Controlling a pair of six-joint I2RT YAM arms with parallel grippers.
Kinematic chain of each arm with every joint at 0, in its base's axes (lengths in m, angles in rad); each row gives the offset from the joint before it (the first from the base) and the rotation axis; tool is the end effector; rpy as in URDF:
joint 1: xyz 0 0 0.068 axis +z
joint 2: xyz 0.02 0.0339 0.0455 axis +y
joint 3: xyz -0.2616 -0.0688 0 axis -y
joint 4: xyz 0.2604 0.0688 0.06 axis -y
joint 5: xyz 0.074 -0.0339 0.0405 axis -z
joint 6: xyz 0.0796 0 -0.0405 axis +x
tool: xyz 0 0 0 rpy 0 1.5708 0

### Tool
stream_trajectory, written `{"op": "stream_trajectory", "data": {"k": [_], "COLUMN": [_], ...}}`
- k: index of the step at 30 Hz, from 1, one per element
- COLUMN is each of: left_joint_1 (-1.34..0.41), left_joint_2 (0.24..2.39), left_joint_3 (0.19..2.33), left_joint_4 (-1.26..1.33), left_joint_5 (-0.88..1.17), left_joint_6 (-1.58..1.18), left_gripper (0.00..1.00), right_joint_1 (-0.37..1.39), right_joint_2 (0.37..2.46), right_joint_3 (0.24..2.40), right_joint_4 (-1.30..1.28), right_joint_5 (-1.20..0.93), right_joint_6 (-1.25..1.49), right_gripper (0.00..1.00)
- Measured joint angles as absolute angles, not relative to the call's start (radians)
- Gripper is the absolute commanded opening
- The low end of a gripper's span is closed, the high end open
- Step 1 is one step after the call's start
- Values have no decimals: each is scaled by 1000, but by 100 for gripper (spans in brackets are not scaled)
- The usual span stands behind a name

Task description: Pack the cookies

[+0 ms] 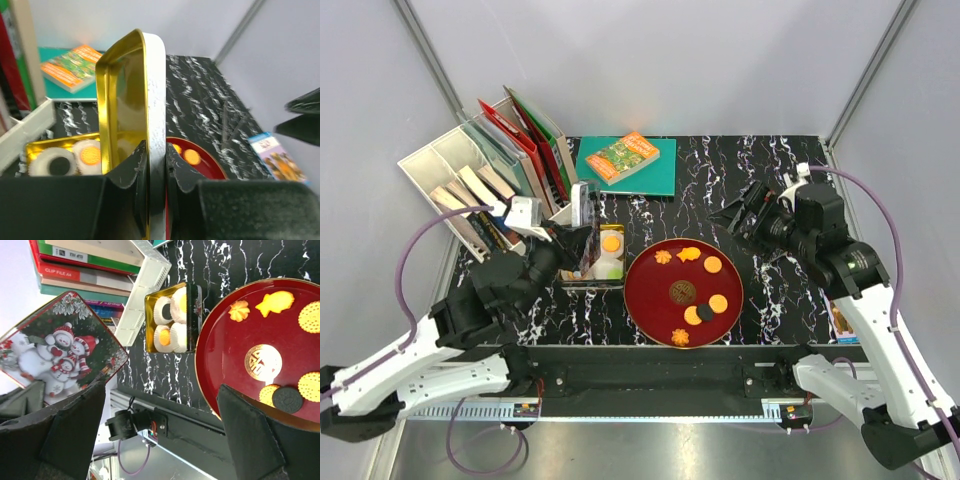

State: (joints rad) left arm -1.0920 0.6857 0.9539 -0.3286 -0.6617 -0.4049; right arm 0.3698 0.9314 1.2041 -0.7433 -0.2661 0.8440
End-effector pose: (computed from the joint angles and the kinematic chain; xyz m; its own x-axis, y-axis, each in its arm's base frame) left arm 0.1306 -0.1455 0.3978 -0.1901 -0.3084 -0.9321 0.3729 0.8555 -0.3591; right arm 0.2096 0.1037 0.3830 -0.7048 0.5001 -0.5031 -0.0610 0.6639 0.7453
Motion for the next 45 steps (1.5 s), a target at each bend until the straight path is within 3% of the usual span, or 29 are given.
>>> {"op": "stream_trajectory", "data": {"k": [8,17,27,35,41,45], "left_joint_1": [-854,-615,-413,-380,-378,-378], "left_joint_2": [701,669,629,653,657,657], "left_joint_3": [942,785,603,556,546,539], "left_joint_4": [-350,-157,132,347,407,422], "left_joint_5": [-226,158,386,490,526,531], "left_joint_6": [-624,-885,-1167,-1332,-1375,-1386], "left_gripper": [0,0,0,0,0,0], "right_joint_1": [370,370,370,370,370,370], "right_joint_2": [904,929,957,1142,1266,1306], "right_joint_3": [1056,775,553,482,522,594], "right_joint_4": [-584,-154,397,831,982,1033], "right_joint_5": [-367,-611,-711,-728,-754,-783], "right_joint_6": [839,984,1181,1356,1417,1438], "right_gripper": [100,97,94,95,88,70]}}
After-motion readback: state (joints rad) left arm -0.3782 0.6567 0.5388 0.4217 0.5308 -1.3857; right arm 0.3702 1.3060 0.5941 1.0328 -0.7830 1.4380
